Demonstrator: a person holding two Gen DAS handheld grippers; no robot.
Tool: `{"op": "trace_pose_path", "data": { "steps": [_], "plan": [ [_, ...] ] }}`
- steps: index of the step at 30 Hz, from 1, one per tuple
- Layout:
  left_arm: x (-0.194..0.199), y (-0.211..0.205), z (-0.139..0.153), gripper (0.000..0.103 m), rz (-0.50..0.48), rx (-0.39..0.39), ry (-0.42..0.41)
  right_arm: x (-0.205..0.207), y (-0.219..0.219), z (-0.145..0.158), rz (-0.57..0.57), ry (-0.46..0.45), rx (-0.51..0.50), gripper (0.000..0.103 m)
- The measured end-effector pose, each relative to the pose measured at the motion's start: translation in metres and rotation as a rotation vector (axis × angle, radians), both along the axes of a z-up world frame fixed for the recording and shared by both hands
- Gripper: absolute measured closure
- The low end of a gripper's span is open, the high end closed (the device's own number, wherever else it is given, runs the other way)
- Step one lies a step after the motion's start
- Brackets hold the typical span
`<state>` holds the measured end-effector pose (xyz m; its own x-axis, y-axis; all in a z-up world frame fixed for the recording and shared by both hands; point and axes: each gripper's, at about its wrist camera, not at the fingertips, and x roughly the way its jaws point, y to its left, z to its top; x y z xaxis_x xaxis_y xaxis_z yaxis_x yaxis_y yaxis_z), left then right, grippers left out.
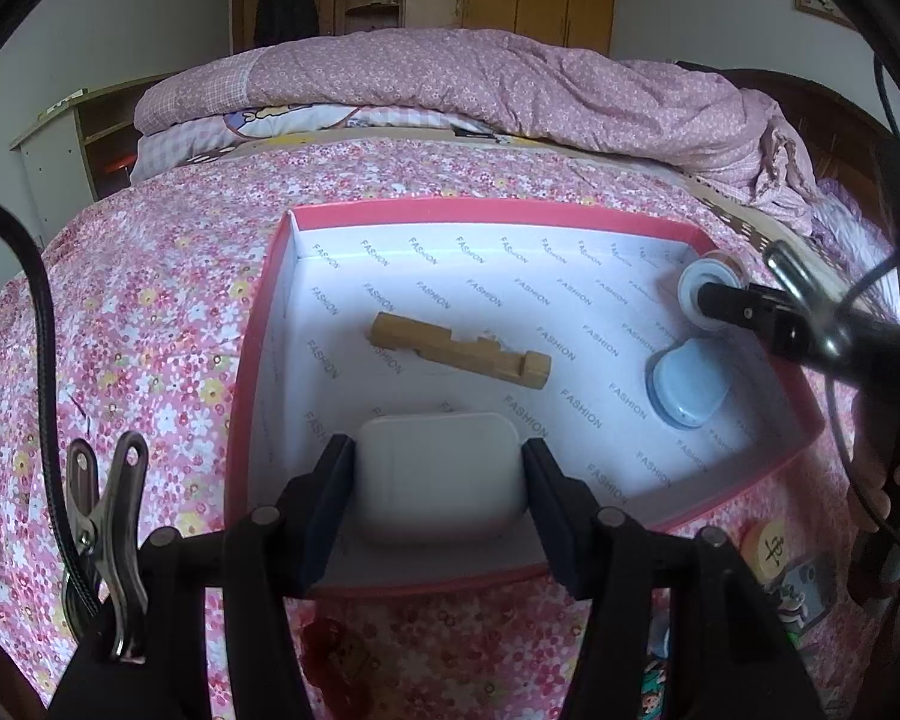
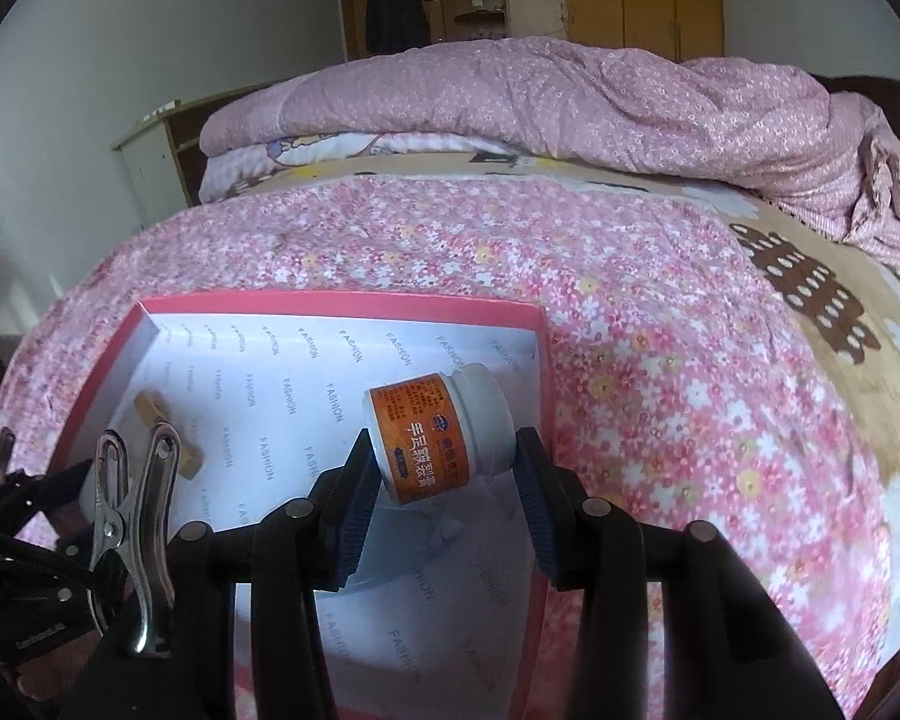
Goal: Organize rigid objects
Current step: 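Carry case and pill bottle into the white box with both grippers, then open both grippers to release case and bottle in the box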
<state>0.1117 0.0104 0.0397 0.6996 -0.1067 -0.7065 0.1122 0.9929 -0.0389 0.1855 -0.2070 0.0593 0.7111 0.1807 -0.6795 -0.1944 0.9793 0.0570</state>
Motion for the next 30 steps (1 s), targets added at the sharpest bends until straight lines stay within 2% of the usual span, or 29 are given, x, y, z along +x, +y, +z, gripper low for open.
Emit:
{"op": "trace_pose_path", "data": {
  "steps": [13,21,25,30],
  "plan": [
    [0.002,0.002,0.001,0.043,-0.005,0.006,0.004,-0.006,0.004,-0.003,-0.004,0.004,-0.063,0.058],
    [-0.002,0.003,0.007,0.034,-0.035,-0.037,0.010,-0.006,-0.003,0.002,-0.025,0.023,0.006,0.057],
    [-0.007,0.005,0.012,0.032,-0.027,-0.058,0.011,-0.016,-0.001,0.011,-0.008,-0.013,0.004,0.048],
    [-0.014,0.001,0.017,0.030,-0.039,-0.040,0.017,-0.032,0.002,0.026,0.016,-0.064,0.014,0.048]
  ]
}}
